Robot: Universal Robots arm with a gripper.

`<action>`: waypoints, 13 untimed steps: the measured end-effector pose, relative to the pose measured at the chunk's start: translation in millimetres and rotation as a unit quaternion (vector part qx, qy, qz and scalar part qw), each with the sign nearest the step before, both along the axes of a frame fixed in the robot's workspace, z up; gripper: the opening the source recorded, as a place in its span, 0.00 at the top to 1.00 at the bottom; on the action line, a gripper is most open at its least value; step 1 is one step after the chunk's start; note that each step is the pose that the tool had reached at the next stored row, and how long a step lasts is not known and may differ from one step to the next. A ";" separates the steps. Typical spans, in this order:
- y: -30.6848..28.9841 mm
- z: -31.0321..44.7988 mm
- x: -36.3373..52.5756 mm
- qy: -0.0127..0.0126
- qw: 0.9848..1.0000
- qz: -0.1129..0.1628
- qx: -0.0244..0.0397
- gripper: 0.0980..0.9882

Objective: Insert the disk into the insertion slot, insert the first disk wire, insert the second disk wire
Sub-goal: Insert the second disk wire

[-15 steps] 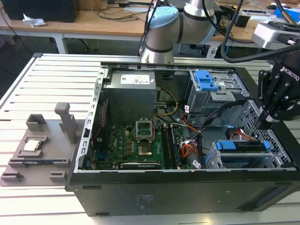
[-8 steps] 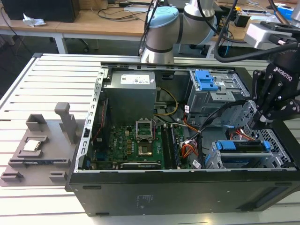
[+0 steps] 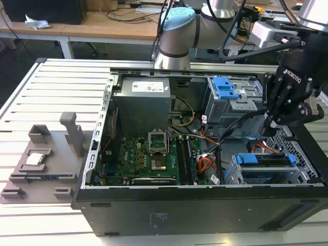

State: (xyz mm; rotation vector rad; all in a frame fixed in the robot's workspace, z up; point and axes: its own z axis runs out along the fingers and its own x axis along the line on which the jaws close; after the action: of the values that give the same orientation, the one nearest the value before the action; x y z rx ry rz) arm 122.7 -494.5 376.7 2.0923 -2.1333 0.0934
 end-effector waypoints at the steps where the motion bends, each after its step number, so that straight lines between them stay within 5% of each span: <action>1: 0.0 0.0 -0.6 0.000 1.000 0.000 0.000 0.99; 10: 2.9 -0.8 -2.2 0.000 1.000 0.000 -0.004 0.99; 13: 8.0 -3.2 -3.3 0.000 1.000 0.000 -0.010 0.99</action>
State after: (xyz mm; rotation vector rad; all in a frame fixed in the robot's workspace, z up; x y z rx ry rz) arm 119.4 -486.5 373.5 2.0820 -2.1238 0.1134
